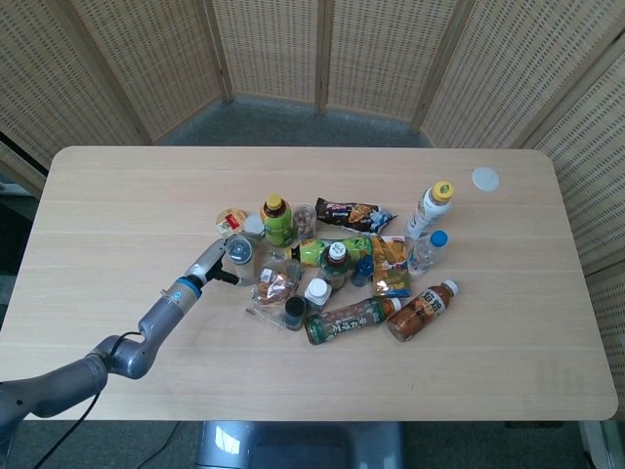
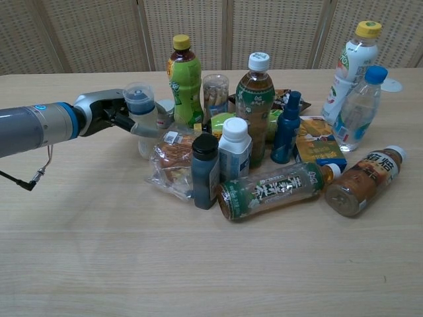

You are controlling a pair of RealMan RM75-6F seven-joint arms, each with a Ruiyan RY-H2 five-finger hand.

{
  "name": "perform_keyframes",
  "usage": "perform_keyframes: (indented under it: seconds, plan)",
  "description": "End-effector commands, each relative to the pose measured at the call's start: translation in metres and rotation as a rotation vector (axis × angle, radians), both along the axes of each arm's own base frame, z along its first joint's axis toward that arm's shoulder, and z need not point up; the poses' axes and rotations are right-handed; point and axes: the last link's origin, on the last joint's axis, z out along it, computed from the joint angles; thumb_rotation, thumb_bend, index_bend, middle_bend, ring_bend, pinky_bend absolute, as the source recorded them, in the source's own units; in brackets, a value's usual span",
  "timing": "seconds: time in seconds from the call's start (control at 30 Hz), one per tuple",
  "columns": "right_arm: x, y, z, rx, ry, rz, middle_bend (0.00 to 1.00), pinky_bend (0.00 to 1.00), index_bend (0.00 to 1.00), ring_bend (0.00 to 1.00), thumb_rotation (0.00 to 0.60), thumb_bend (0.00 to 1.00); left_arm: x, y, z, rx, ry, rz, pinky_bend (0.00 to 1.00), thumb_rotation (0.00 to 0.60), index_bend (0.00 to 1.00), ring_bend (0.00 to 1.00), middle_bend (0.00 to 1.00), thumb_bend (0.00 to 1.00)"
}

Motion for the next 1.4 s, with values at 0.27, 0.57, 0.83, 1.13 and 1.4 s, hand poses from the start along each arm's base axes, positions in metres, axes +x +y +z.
perform_keyframes:
  seconds: [0.27,0.57,0.83,1.13,1.4]
  plan:
    - [-0.002,0.002,0.000,-0.001,-0.010,-0.003,0.00,0.00,0.00,0.00,0.514,0.02,-0.002,0.006,0.007,0.096,-0.027,0.007,0.35,0.600,0.68,0.57,0.65,0.42]
    - [0.001,-0.003,-0.006,0.016,-0.013,0.013,0.00,0.00,0.00,0.00,0.513,0.02,-0.010,0.002,0.069,0.188,-0.091,0.017,0.42,0.600,0.71,0.62,0.70,0.42]
    - [0.003,-0.010,-0.018,0.045,-0.025,0.036,0.00,0.00,0.00,0.00,0.514,0.02,-0.015,-0.015,0.164,0.296,-0.108,0.006,0.43,0.600,0.73,0.63,0.71,0.40]
    - [0.000,-0.018,-0.032,0.063,-0.050,0.054,0.00,0.00,0.00,0.00,0.516,0.02,0.007,-0.030,0.265,0.467,-0.226,-0.007,0.43,0.600,0.74,0.63,0.72,0.39]
    - [0.001,-0.018,-0.034,0.063,-0.048,0.060,0.00,0.00,0.00,0.00,0.514,0.02,0.044,-0.019,0.306,0.518,-0.350,-0.040,0.43,0.600,0.75,0.63,0.72,0.39]
